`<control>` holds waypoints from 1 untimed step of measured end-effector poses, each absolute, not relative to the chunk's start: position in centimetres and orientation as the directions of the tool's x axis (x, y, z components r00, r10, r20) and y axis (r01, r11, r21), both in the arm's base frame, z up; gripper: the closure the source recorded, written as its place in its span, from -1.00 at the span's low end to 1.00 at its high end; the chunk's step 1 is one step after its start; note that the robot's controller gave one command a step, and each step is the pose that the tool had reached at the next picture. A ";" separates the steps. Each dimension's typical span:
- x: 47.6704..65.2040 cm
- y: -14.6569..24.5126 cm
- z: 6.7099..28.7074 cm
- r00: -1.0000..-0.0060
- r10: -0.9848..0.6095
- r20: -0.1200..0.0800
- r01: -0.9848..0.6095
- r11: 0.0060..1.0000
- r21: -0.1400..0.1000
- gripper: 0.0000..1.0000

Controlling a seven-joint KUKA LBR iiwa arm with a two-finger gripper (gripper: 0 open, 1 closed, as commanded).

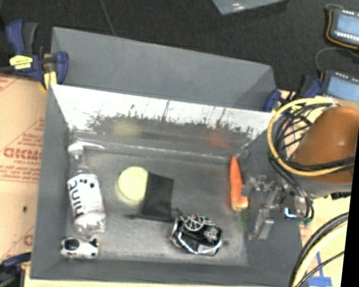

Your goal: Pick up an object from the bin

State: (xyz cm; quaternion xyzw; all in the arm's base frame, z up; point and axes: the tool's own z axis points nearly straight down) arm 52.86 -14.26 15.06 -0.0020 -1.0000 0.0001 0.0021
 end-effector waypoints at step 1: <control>53.0 -14.2 15.5 -1.000 0.000 -0.004 0.000 1.000 -0.002 -1.00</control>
Offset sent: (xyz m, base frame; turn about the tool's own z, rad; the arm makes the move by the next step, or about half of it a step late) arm 0.0033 0.0155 -0.0538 -0.0244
